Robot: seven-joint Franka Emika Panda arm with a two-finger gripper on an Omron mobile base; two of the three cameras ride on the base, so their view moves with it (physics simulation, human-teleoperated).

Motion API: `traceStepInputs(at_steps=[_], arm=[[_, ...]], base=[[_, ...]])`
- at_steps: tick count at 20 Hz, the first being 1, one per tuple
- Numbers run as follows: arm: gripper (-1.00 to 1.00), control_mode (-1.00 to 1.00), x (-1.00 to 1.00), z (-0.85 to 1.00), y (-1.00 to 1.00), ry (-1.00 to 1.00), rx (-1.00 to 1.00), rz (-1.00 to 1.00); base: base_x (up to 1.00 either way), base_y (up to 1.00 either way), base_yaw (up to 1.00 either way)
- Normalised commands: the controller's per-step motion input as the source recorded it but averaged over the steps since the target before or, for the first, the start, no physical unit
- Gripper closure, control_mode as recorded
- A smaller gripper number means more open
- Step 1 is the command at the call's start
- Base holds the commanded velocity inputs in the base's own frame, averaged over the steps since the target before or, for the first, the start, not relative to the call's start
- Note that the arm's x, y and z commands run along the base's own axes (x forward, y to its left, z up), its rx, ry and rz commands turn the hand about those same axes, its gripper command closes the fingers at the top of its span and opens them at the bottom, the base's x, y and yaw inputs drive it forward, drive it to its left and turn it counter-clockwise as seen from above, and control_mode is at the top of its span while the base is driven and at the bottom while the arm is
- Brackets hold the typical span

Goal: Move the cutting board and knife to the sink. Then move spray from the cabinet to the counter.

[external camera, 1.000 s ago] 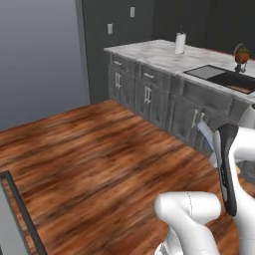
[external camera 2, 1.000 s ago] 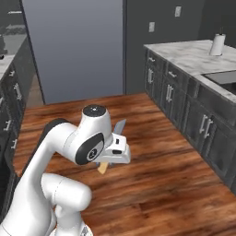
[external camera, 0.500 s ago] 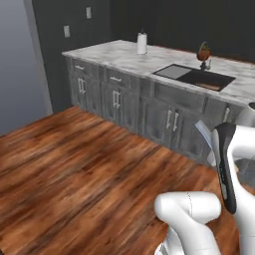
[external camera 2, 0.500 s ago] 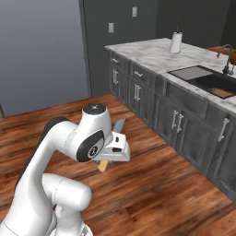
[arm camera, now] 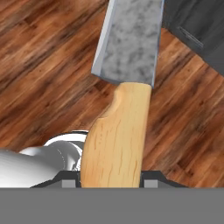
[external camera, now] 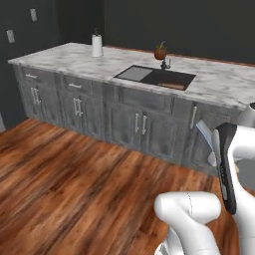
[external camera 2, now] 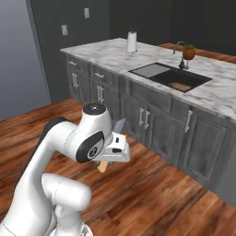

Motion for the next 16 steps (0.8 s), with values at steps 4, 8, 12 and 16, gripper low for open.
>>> traceStepInputs(at_steps=[4,8,12,16], arm=[[1.0,1.0,0.0,0.0,0.0,0.0,0.0,0.0],[1.0,1.0,0.0,0.0,0.0,0.0,0.0,0.0],[1.0,1.0,0.0,0.0,0.0,0.0,0.0,0.0],[1.0,1.0,0.0,0.0,0.0,0.0,0.0,0.0]], base=[[0.61,0.06,-0.37],[0.67,0.1,-0.31],[0.79,0.13,-0.19],[0.84,0.15,-0.12]])
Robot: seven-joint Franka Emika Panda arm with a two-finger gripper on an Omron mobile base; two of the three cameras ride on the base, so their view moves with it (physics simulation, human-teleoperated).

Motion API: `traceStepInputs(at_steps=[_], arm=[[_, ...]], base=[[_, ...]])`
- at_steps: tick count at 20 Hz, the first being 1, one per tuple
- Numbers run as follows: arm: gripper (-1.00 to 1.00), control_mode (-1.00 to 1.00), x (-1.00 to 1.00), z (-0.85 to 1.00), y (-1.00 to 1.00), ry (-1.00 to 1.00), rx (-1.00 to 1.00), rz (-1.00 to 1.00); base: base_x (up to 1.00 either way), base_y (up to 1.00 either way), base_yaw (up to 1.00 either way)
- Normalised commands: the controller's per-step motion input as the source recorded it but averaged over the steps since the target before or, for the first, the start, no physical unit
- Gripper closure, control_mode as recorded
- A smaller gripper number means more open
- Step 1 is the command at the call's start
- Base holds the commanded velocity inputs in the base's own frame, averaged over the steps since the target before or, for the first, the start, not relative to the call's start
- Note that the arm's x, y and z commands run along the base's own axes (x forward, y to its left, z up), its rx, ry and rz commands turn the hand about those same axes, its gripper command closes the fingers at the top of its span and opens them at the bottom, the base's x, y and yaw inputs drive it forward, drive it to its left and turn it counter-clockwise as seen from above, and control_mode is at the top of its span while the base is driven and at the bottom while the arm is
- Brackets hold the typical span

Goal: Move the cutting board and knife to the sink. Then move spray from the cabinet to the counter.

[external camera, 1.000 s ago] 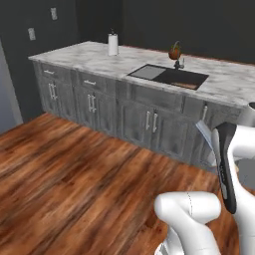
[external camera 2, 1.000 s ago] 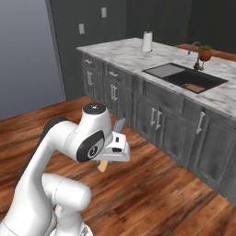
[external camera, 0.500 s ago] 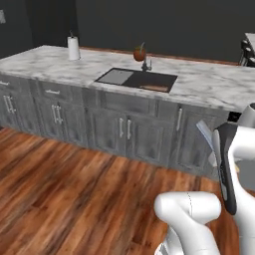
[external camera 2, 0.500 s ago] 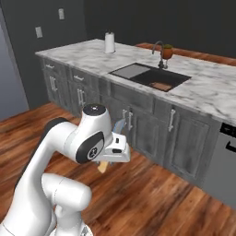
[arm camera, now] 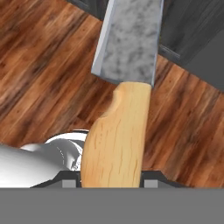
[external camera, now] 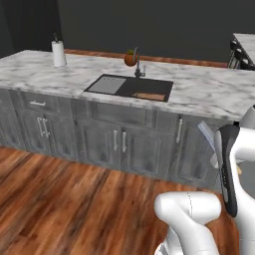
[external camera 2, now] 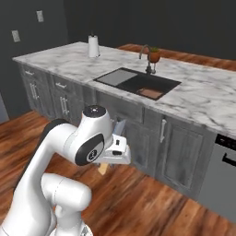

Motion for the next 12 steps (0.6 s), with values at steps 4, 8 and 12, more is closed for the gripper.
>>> traceStepInputs(at_steps=[4,8,12], arm=[[1.0,1.0,0.0,0.0,0.0,0.0,0.0,0.0],[1.0,1.0,0.0,0.0,0.0,0.0,0.0,0.0],[1.0,1.0,0.0,0.0,0.0,0.0,0.0,0.0]], base=[[0.87,0.19,-0.1],[0.89,0.18,-0.07],[0.89,0.19,-0.08]])
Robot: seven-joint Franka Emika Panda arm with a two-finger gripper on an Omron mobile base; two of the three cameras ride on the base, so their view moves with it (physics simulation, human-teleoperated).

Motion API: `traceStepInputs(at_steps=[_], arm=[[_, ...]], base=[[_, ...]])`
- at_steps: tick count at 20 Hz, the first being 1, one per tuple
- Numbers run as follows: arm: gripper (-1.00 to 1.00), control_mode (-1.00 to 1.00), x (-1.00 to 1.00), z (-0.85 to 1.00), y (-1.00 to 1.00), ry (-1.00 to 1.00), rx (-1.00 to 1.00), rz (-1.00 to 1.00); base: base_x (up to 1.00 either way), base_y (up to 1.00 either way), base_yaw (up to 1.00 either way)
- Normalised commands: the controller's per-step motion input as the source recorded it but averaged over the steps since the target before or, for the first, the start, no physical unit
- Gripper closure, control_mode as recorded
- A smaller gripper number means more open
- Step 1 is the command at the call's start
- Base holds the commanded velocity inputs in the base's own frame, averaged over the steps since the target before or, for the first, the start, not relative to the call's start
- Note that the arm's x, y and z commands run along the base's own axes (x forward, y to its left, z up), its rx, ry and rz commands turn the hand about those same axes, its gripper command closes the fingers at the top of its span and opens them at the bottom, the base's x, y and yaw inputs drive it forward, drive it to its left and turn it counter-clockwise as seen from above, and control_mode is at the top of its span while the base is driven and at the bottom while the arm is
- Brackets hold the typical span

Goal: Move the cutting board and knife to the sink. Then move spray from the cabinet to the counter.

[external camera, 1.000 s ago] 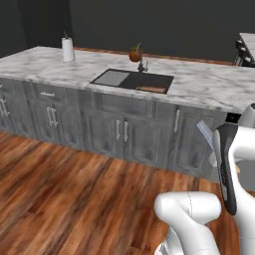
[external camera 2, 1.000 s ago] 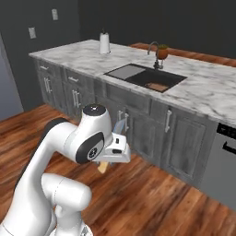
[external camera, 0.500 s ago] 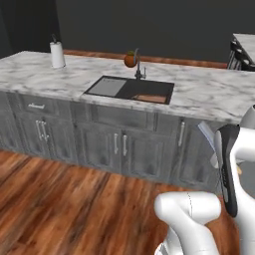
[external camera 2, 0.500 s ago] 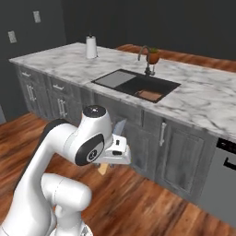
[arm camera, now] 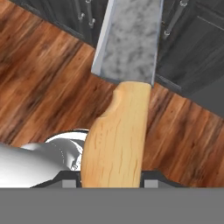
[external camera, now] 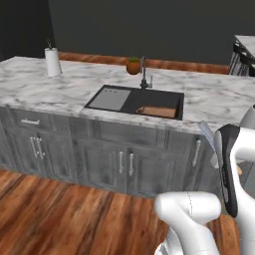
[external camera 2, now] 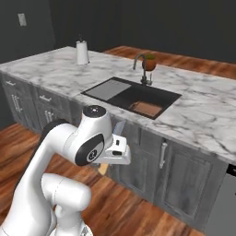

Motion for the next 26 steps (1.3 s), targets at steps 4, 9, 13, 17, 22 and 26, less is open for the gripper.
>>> traceStepInputs(at_steps=[4,9,13,17,22,26], arm=[[1.0,1.0,0.0,0.0,0.0,0.0,0.0,0.0],[1.0,1.0,0.0,0.0,0.0,0.0,0.0,0.0],[1.0,1.0,0.0,0.0,0.0,0.0,0.0,0.0],[1.0,1.0,0.0,0.0,0.0,0.0,0.0,0.0],[1.0,1.0,0.0,0.0,0.0,0.0,0.0,0.0],[1.0,1.0,0.0,0.0,0.0,0.0,0.0,0.0]], base=[[0.82,0.22,-0.18],[0.82,0.24,-0.18],[0.74,0.26,-0.16],[0.6,0.29,-0.12],[0.5,0.4,-0.28],[0.48,0.4,-0.35]])
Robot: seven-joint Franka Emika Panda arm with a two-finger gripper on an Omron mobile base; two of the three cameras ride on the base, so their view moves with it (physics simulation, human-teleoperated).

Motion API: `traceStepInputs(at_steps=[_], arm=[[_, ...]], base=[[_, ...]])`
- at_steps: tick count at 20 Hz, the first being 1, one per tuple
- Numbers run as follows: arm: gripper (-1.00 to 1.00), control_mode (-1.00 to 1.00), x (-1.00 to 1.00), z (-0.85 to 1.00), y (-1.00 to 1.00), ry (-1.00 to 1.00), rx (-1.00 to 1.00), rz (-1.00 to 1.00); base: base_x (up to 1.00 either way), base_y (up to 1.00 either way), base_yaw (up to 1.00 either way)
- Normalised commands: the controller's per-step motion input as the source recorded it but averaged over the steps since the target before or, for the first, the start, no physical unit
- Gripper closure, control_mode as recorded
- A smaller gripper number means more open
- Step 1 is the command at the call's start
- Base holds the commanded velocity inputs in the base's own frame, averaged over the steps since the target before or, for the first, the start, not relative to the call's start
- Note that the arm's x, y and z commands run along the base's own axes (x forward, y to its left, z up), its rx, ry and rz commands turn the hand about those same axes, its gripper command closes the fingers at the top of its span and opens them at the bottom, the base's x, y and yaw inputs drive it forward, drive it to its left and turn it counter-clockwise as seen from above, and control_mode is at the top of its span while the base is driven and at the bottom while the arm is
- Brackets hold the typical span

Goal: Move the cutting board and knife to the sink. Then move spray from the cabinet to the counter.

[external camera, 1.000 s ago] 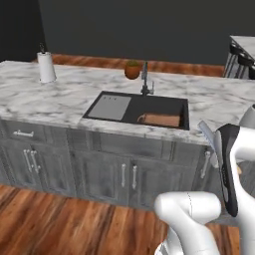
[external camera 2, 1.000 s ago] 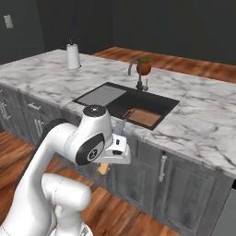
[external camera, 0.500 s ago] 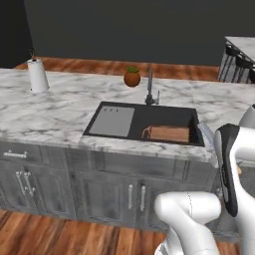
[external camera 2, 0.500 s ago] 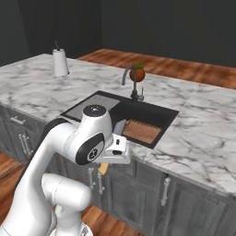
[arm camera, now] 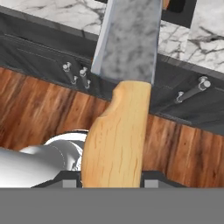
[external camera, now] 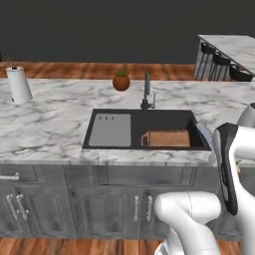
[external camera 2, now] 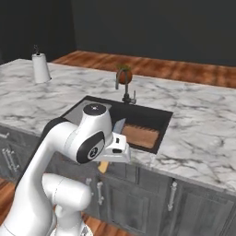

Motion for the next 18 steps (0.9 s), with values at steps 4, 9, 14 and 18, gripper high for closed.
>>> traceStepInputs(at_steps=[4,9,14,18], arm=[[1.0,1.0,0.0,0.0,0.0,0.0,0.0,0.0],[1.0,1.0,0.0,0.0,0.0,0.0,0.0,0.0],[1.0,1.0,0.0,0.0,0.0,0.0,0.0,0.0],[1.0,1.0,0.0,0.0,0.0,0.0,0.0,0.0]], base=[[0.27,0.42,-0.36],[0.42,0.41,-0.36],[0.35,0.39,-0.26],[0.5,0.34,-0.08]])
